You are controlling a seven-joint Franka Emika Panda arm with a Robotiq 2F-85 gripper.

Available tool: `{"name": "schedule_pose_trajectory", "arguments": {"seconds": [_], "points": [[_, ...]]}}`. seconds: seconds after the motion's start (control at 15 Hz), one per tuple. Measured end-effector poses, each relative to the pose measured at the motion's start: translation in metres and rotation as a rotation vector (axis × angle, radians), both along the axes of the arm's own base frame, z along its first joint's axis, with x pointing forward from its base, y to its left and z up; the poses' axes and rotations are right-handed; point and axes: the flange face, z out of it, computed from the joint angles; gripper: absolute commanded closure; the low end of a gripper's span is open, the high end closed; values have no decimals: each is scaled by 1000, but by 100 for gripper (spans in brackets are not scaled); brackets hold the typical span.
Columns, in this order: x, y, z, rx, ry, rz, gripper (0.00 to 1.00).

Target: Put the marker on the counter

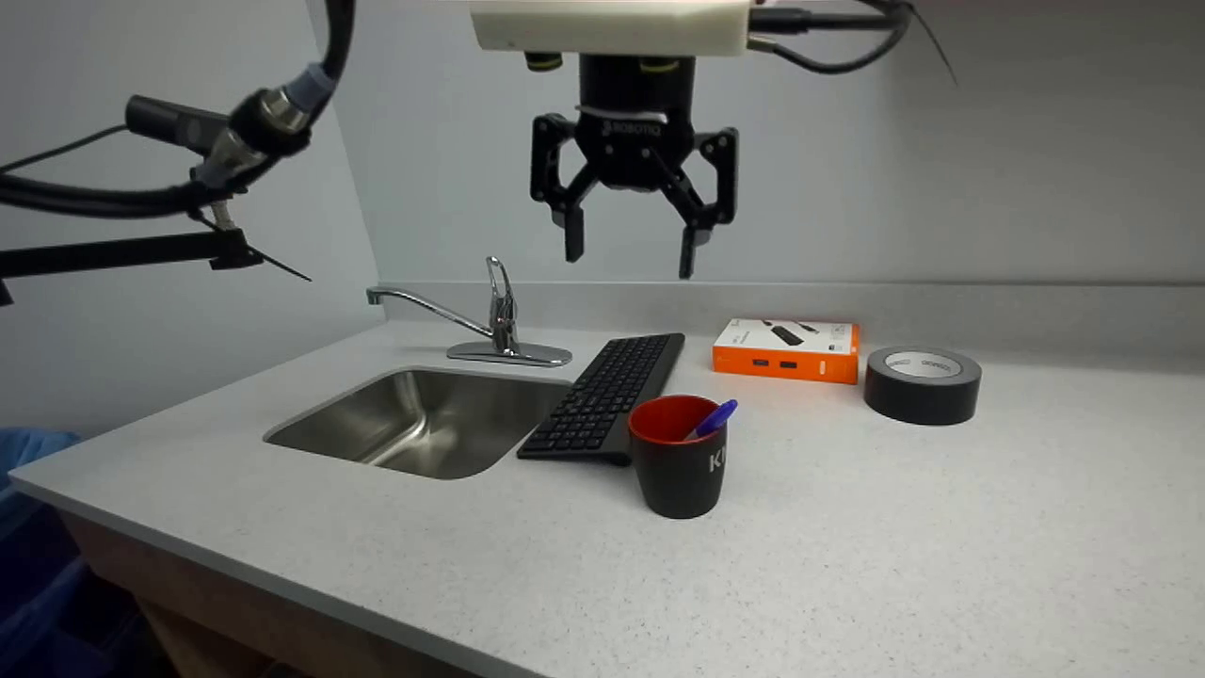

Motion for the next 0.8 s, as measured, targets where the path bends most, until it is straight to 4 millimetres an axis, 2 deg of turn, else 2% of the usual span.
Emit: {"name": "schedule_pose_trajectory", "arguments": {"seconds": [0.27, 0.4, 0.8], "points": [[-11, -53, -33, 3, 66, -109, 0], [-14, -73, -45, -4, 85, -155, 0], [-13, -73, -49, -6, 94, -155, 0]]}}
